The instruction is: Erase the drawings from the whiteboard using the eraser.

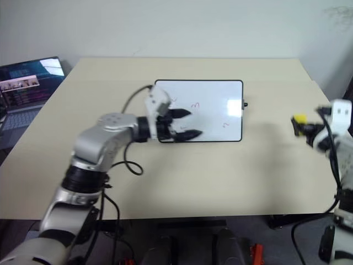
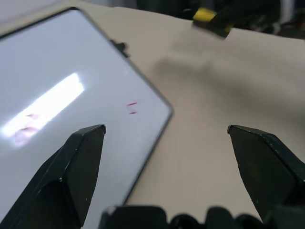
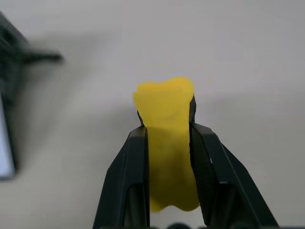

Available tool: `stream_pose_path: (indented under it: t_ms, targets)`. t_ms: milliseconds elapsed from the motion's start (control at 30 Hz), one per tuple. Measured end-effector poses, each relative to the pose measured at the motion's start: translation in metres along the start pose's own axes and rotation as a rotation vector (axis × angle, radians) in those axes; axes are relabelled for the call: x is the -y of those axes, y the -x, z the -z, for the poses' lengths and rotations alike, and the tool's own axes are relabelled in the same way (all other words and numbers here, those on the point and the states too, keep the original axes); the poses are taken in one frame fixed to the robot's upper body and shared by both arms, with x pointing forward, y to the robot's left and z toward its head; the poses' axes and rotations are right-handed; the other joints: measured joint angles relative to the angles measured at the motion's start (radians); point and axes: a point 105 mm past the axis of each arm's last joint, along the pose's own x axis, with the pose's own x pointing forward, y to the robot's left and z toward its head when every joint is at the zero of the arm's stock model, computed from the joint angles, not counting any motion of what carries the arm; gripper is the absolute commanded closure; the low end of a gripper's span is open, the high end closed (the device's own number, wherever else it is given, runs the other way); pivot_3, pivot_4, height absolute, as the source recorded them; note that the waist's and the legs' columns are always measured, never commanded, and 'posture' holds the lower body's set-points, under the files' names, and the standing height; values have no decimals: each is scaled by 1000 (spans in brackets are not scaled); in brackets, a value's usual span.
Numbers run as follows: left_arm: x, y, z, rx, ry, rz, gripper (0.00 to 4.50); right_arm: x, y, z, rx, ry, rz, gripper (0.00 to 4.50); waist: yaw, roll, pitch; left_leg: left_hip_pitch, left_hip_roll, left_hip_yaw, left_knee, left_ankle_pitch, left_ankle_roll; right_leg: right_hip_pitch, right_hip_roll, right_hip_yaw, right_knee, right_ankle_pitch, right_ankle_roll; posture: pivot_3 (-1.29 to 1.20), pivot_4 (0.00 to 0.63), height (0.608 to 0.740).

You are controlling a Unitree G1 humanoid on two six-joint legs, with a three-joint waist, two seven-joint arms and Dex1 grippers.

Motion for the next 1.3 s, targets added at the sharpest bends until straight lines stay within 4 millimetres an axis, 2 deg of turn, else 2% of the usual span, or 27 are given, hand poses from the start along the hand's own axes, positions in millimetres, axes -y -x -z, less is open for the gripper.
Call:
stream_pose_path:
  t_ms: [100, 200, 300, 367, 467, 533, 600, 667, 733, 833, 967, 1300]
  targets:
    - [-18, 20, 9, -20, 10, -89, 0, -30, -5, -46, 108, 66, -87, 3631, -1, 0, 0, -1, 0, 0, 0, 0, 0, 0, 0, 0, -1, 0, 0, 0, 150, 740]
    - [-26, 34, 26, -65, 28, -154, 0, -72, -16, -71, 164, 95, -212, 3631, -1, 0, 0, -1, 0, 0, 0, 0, 0, -1, 0, 0, -1, 0, 0, 0, 150, 740]
    - [-32, 45, 43, -105, 38, -221, 0, -122, -30, -85, 199, 112, -355, 3631, -1, 0, 0, -2, 0, 0, -1, 0, 0, -2, 0, 0, 0, 0, 0, 0, 150, 740]
    - [-33, 52, 54, -131, 50, -262, 0, -161, -40, -91, 226, 120, -454, 3631, -5, 0, 0, -2, 0, 0, -1, 0, 0, -3, 0, 0, 1, 1, -2, 0, 150, 740]
    - [-28, 55, 59, -136, 56, -282, 0, -220, -49, -92, 252, 166, -589, 3632, -4, 0, 0, -3, 1, -1, -1, 0, 0, -4, 0, -1, 1, 3, -5, 0, 150, 740]
    - [-28, 57, 58, -131, 50, -305, 0, -253, -55, -86, 258, 234, -645, 3632, -1, 0, 0, -3, 1, -1, -2, 0, 0, -4, 0, -1, 1, 3, -5, 0, 150, 740]
    - [-30, 61, 56, -125, 44, -336, 0, -286, -62, -71, 255, 332, -686, 3632, 1, 0, 0, -3, 1, -1, -2, 0, 0, -4, 0, -2, 1, 3, -5, 0, 150, 740]
    - [-30, 62, 57, -128, 46, -350, 0, -302, -66, -57, 241, 368, -712, 3632, 4, 0, 0, -3, 0, -2, -2, 0, 0, -4, 0, -2, 1, 3, -5, 0, 150, 740]
    - [-30, 64, 60, -137, 55, -358, 0, -307, -72, -48, 226, 384, -715, 3634, 6, 0, 0, -4, 0, -2, -2, 0, 0, -4, 0, -2, 1, 3, -5, 0, 150, 740]
    - [-31, 69, 60, -142, 52, -375, 0, -311, -81, -42, 233, 460, -690, 3641, 3, 0, 0, -3, 0, -2, -2, 0, 0, -4, 0, -2, 1, 3, -5, 0, 150, 740]
    - [-30, 69, 59, -143, 51, -383, 0, -328, -86, -33, 255, 547, -702, 3641, -4, 0, 0, -3, 1, -2, -3, 0, 0, -5, 0, -2, 1, 3, -6, 0, 150, 740]
    - [-22, 64, 62, -154, 64, -370, 0, -336, -100, -23, 276, 698, -648, 3642, -5, 0, 0, -3, 0, -2, -3, 0, 0, -5, 0, -2, 2, 3, -6, 0, 150, 740]
